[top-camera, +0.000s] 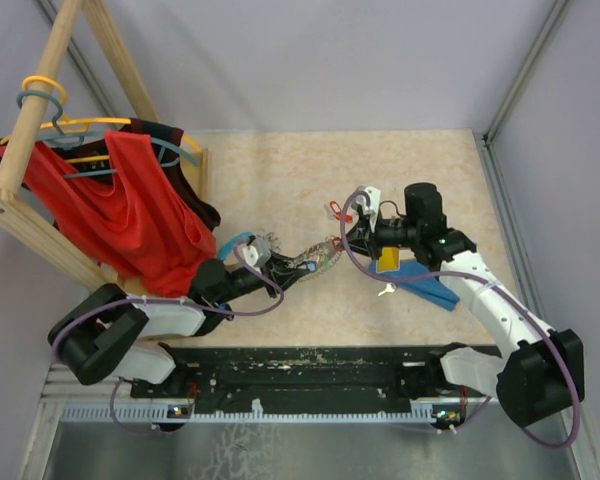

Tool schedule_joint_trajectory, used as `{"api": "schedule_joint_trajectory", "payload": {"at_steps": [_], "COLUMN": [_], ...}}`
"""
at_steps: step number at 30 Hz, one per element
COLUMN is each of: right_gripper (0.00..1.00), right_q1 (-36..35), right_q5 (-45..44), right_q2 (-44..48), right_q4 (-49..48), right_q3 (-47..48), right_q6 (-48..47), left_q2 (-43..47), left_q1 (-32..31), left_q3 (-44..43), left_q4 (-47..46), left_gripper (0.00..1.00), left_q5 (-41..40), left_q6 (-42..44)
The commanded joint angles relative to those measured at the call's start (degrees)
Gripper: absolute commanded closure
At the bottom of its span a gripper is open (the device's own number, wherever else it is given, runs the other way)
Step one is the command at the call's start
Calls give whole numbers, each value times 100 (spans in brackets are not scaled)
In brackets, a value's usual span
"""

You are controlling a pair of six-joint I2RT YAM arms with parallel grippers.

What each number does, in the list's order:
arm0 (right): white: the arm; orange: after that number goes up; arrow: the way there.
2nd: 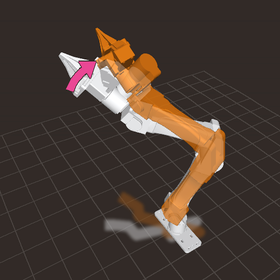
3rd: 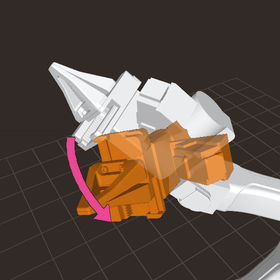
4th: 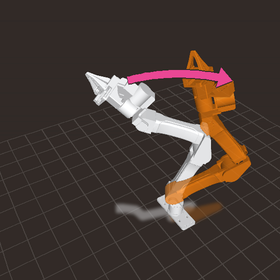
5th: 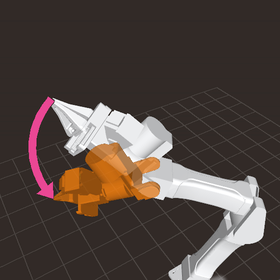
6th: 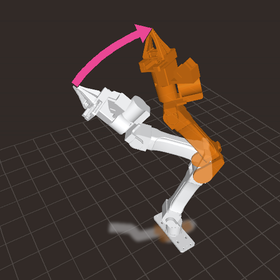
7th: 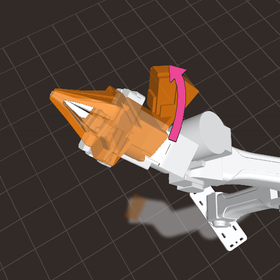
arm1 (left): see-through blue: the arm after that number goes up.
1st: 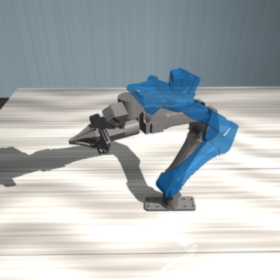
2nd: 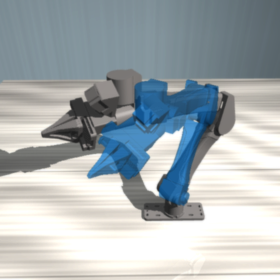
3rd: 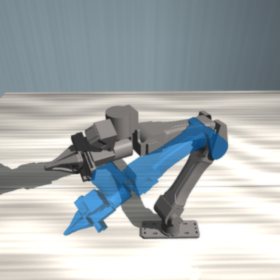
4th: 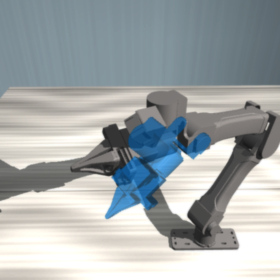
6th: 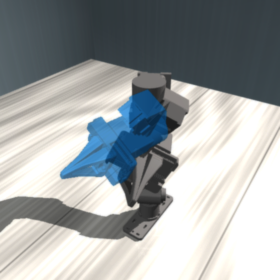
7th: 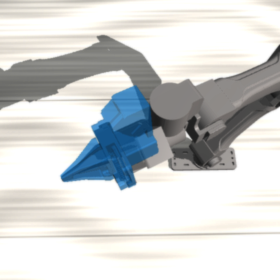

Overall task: Remove the keys from the keyring
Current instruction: Pick up the key from the keyring.

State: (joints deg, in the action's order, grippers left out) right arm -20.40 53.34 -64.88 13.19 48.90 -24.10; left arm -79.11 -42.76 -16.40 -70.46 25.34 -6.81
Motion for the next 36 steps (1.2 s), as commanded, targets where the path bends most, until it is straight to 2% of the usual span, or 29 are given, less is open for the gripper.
{"api": "schedule_joint_trajectory", "payload": {"at_steps": [1,6,11,17,18,30,36], "right_gripper": [100,100,100,100,100,100,100], "right_q1": [-43,-143,-347,-359,-359,-359,-359], "right_q5": [-328,-503,-774,-745,-755,-799,-818], "right_q2": [-9,-255,-386,-504,-550,-631,-622], "right_q4": [517,1333,1585,1763,1843,2179,2251], "right_q3": [513,881,993,1100,1127,1299,1336], "right_q6": [-544,-1039,-1237,-1284,-1324,-1541,-1591], "left_q2": [-151,-481,-990,-1705,-1939,-1633,-1396], "left_q1": [-34,-39,-39,-39,-38,-39,-39], "left_q3": [39,136,210,295,373,779,954], "left_q4": [-514,-978,-1754,-2763,-3181,-3207,-3211], "left_gripper": [100,100,100,88,80,51,48], "left_q5": [-126,-145,-216,-399,-487,-460,-351], "left_q6": [394,635,684,721,745,859,662]}}
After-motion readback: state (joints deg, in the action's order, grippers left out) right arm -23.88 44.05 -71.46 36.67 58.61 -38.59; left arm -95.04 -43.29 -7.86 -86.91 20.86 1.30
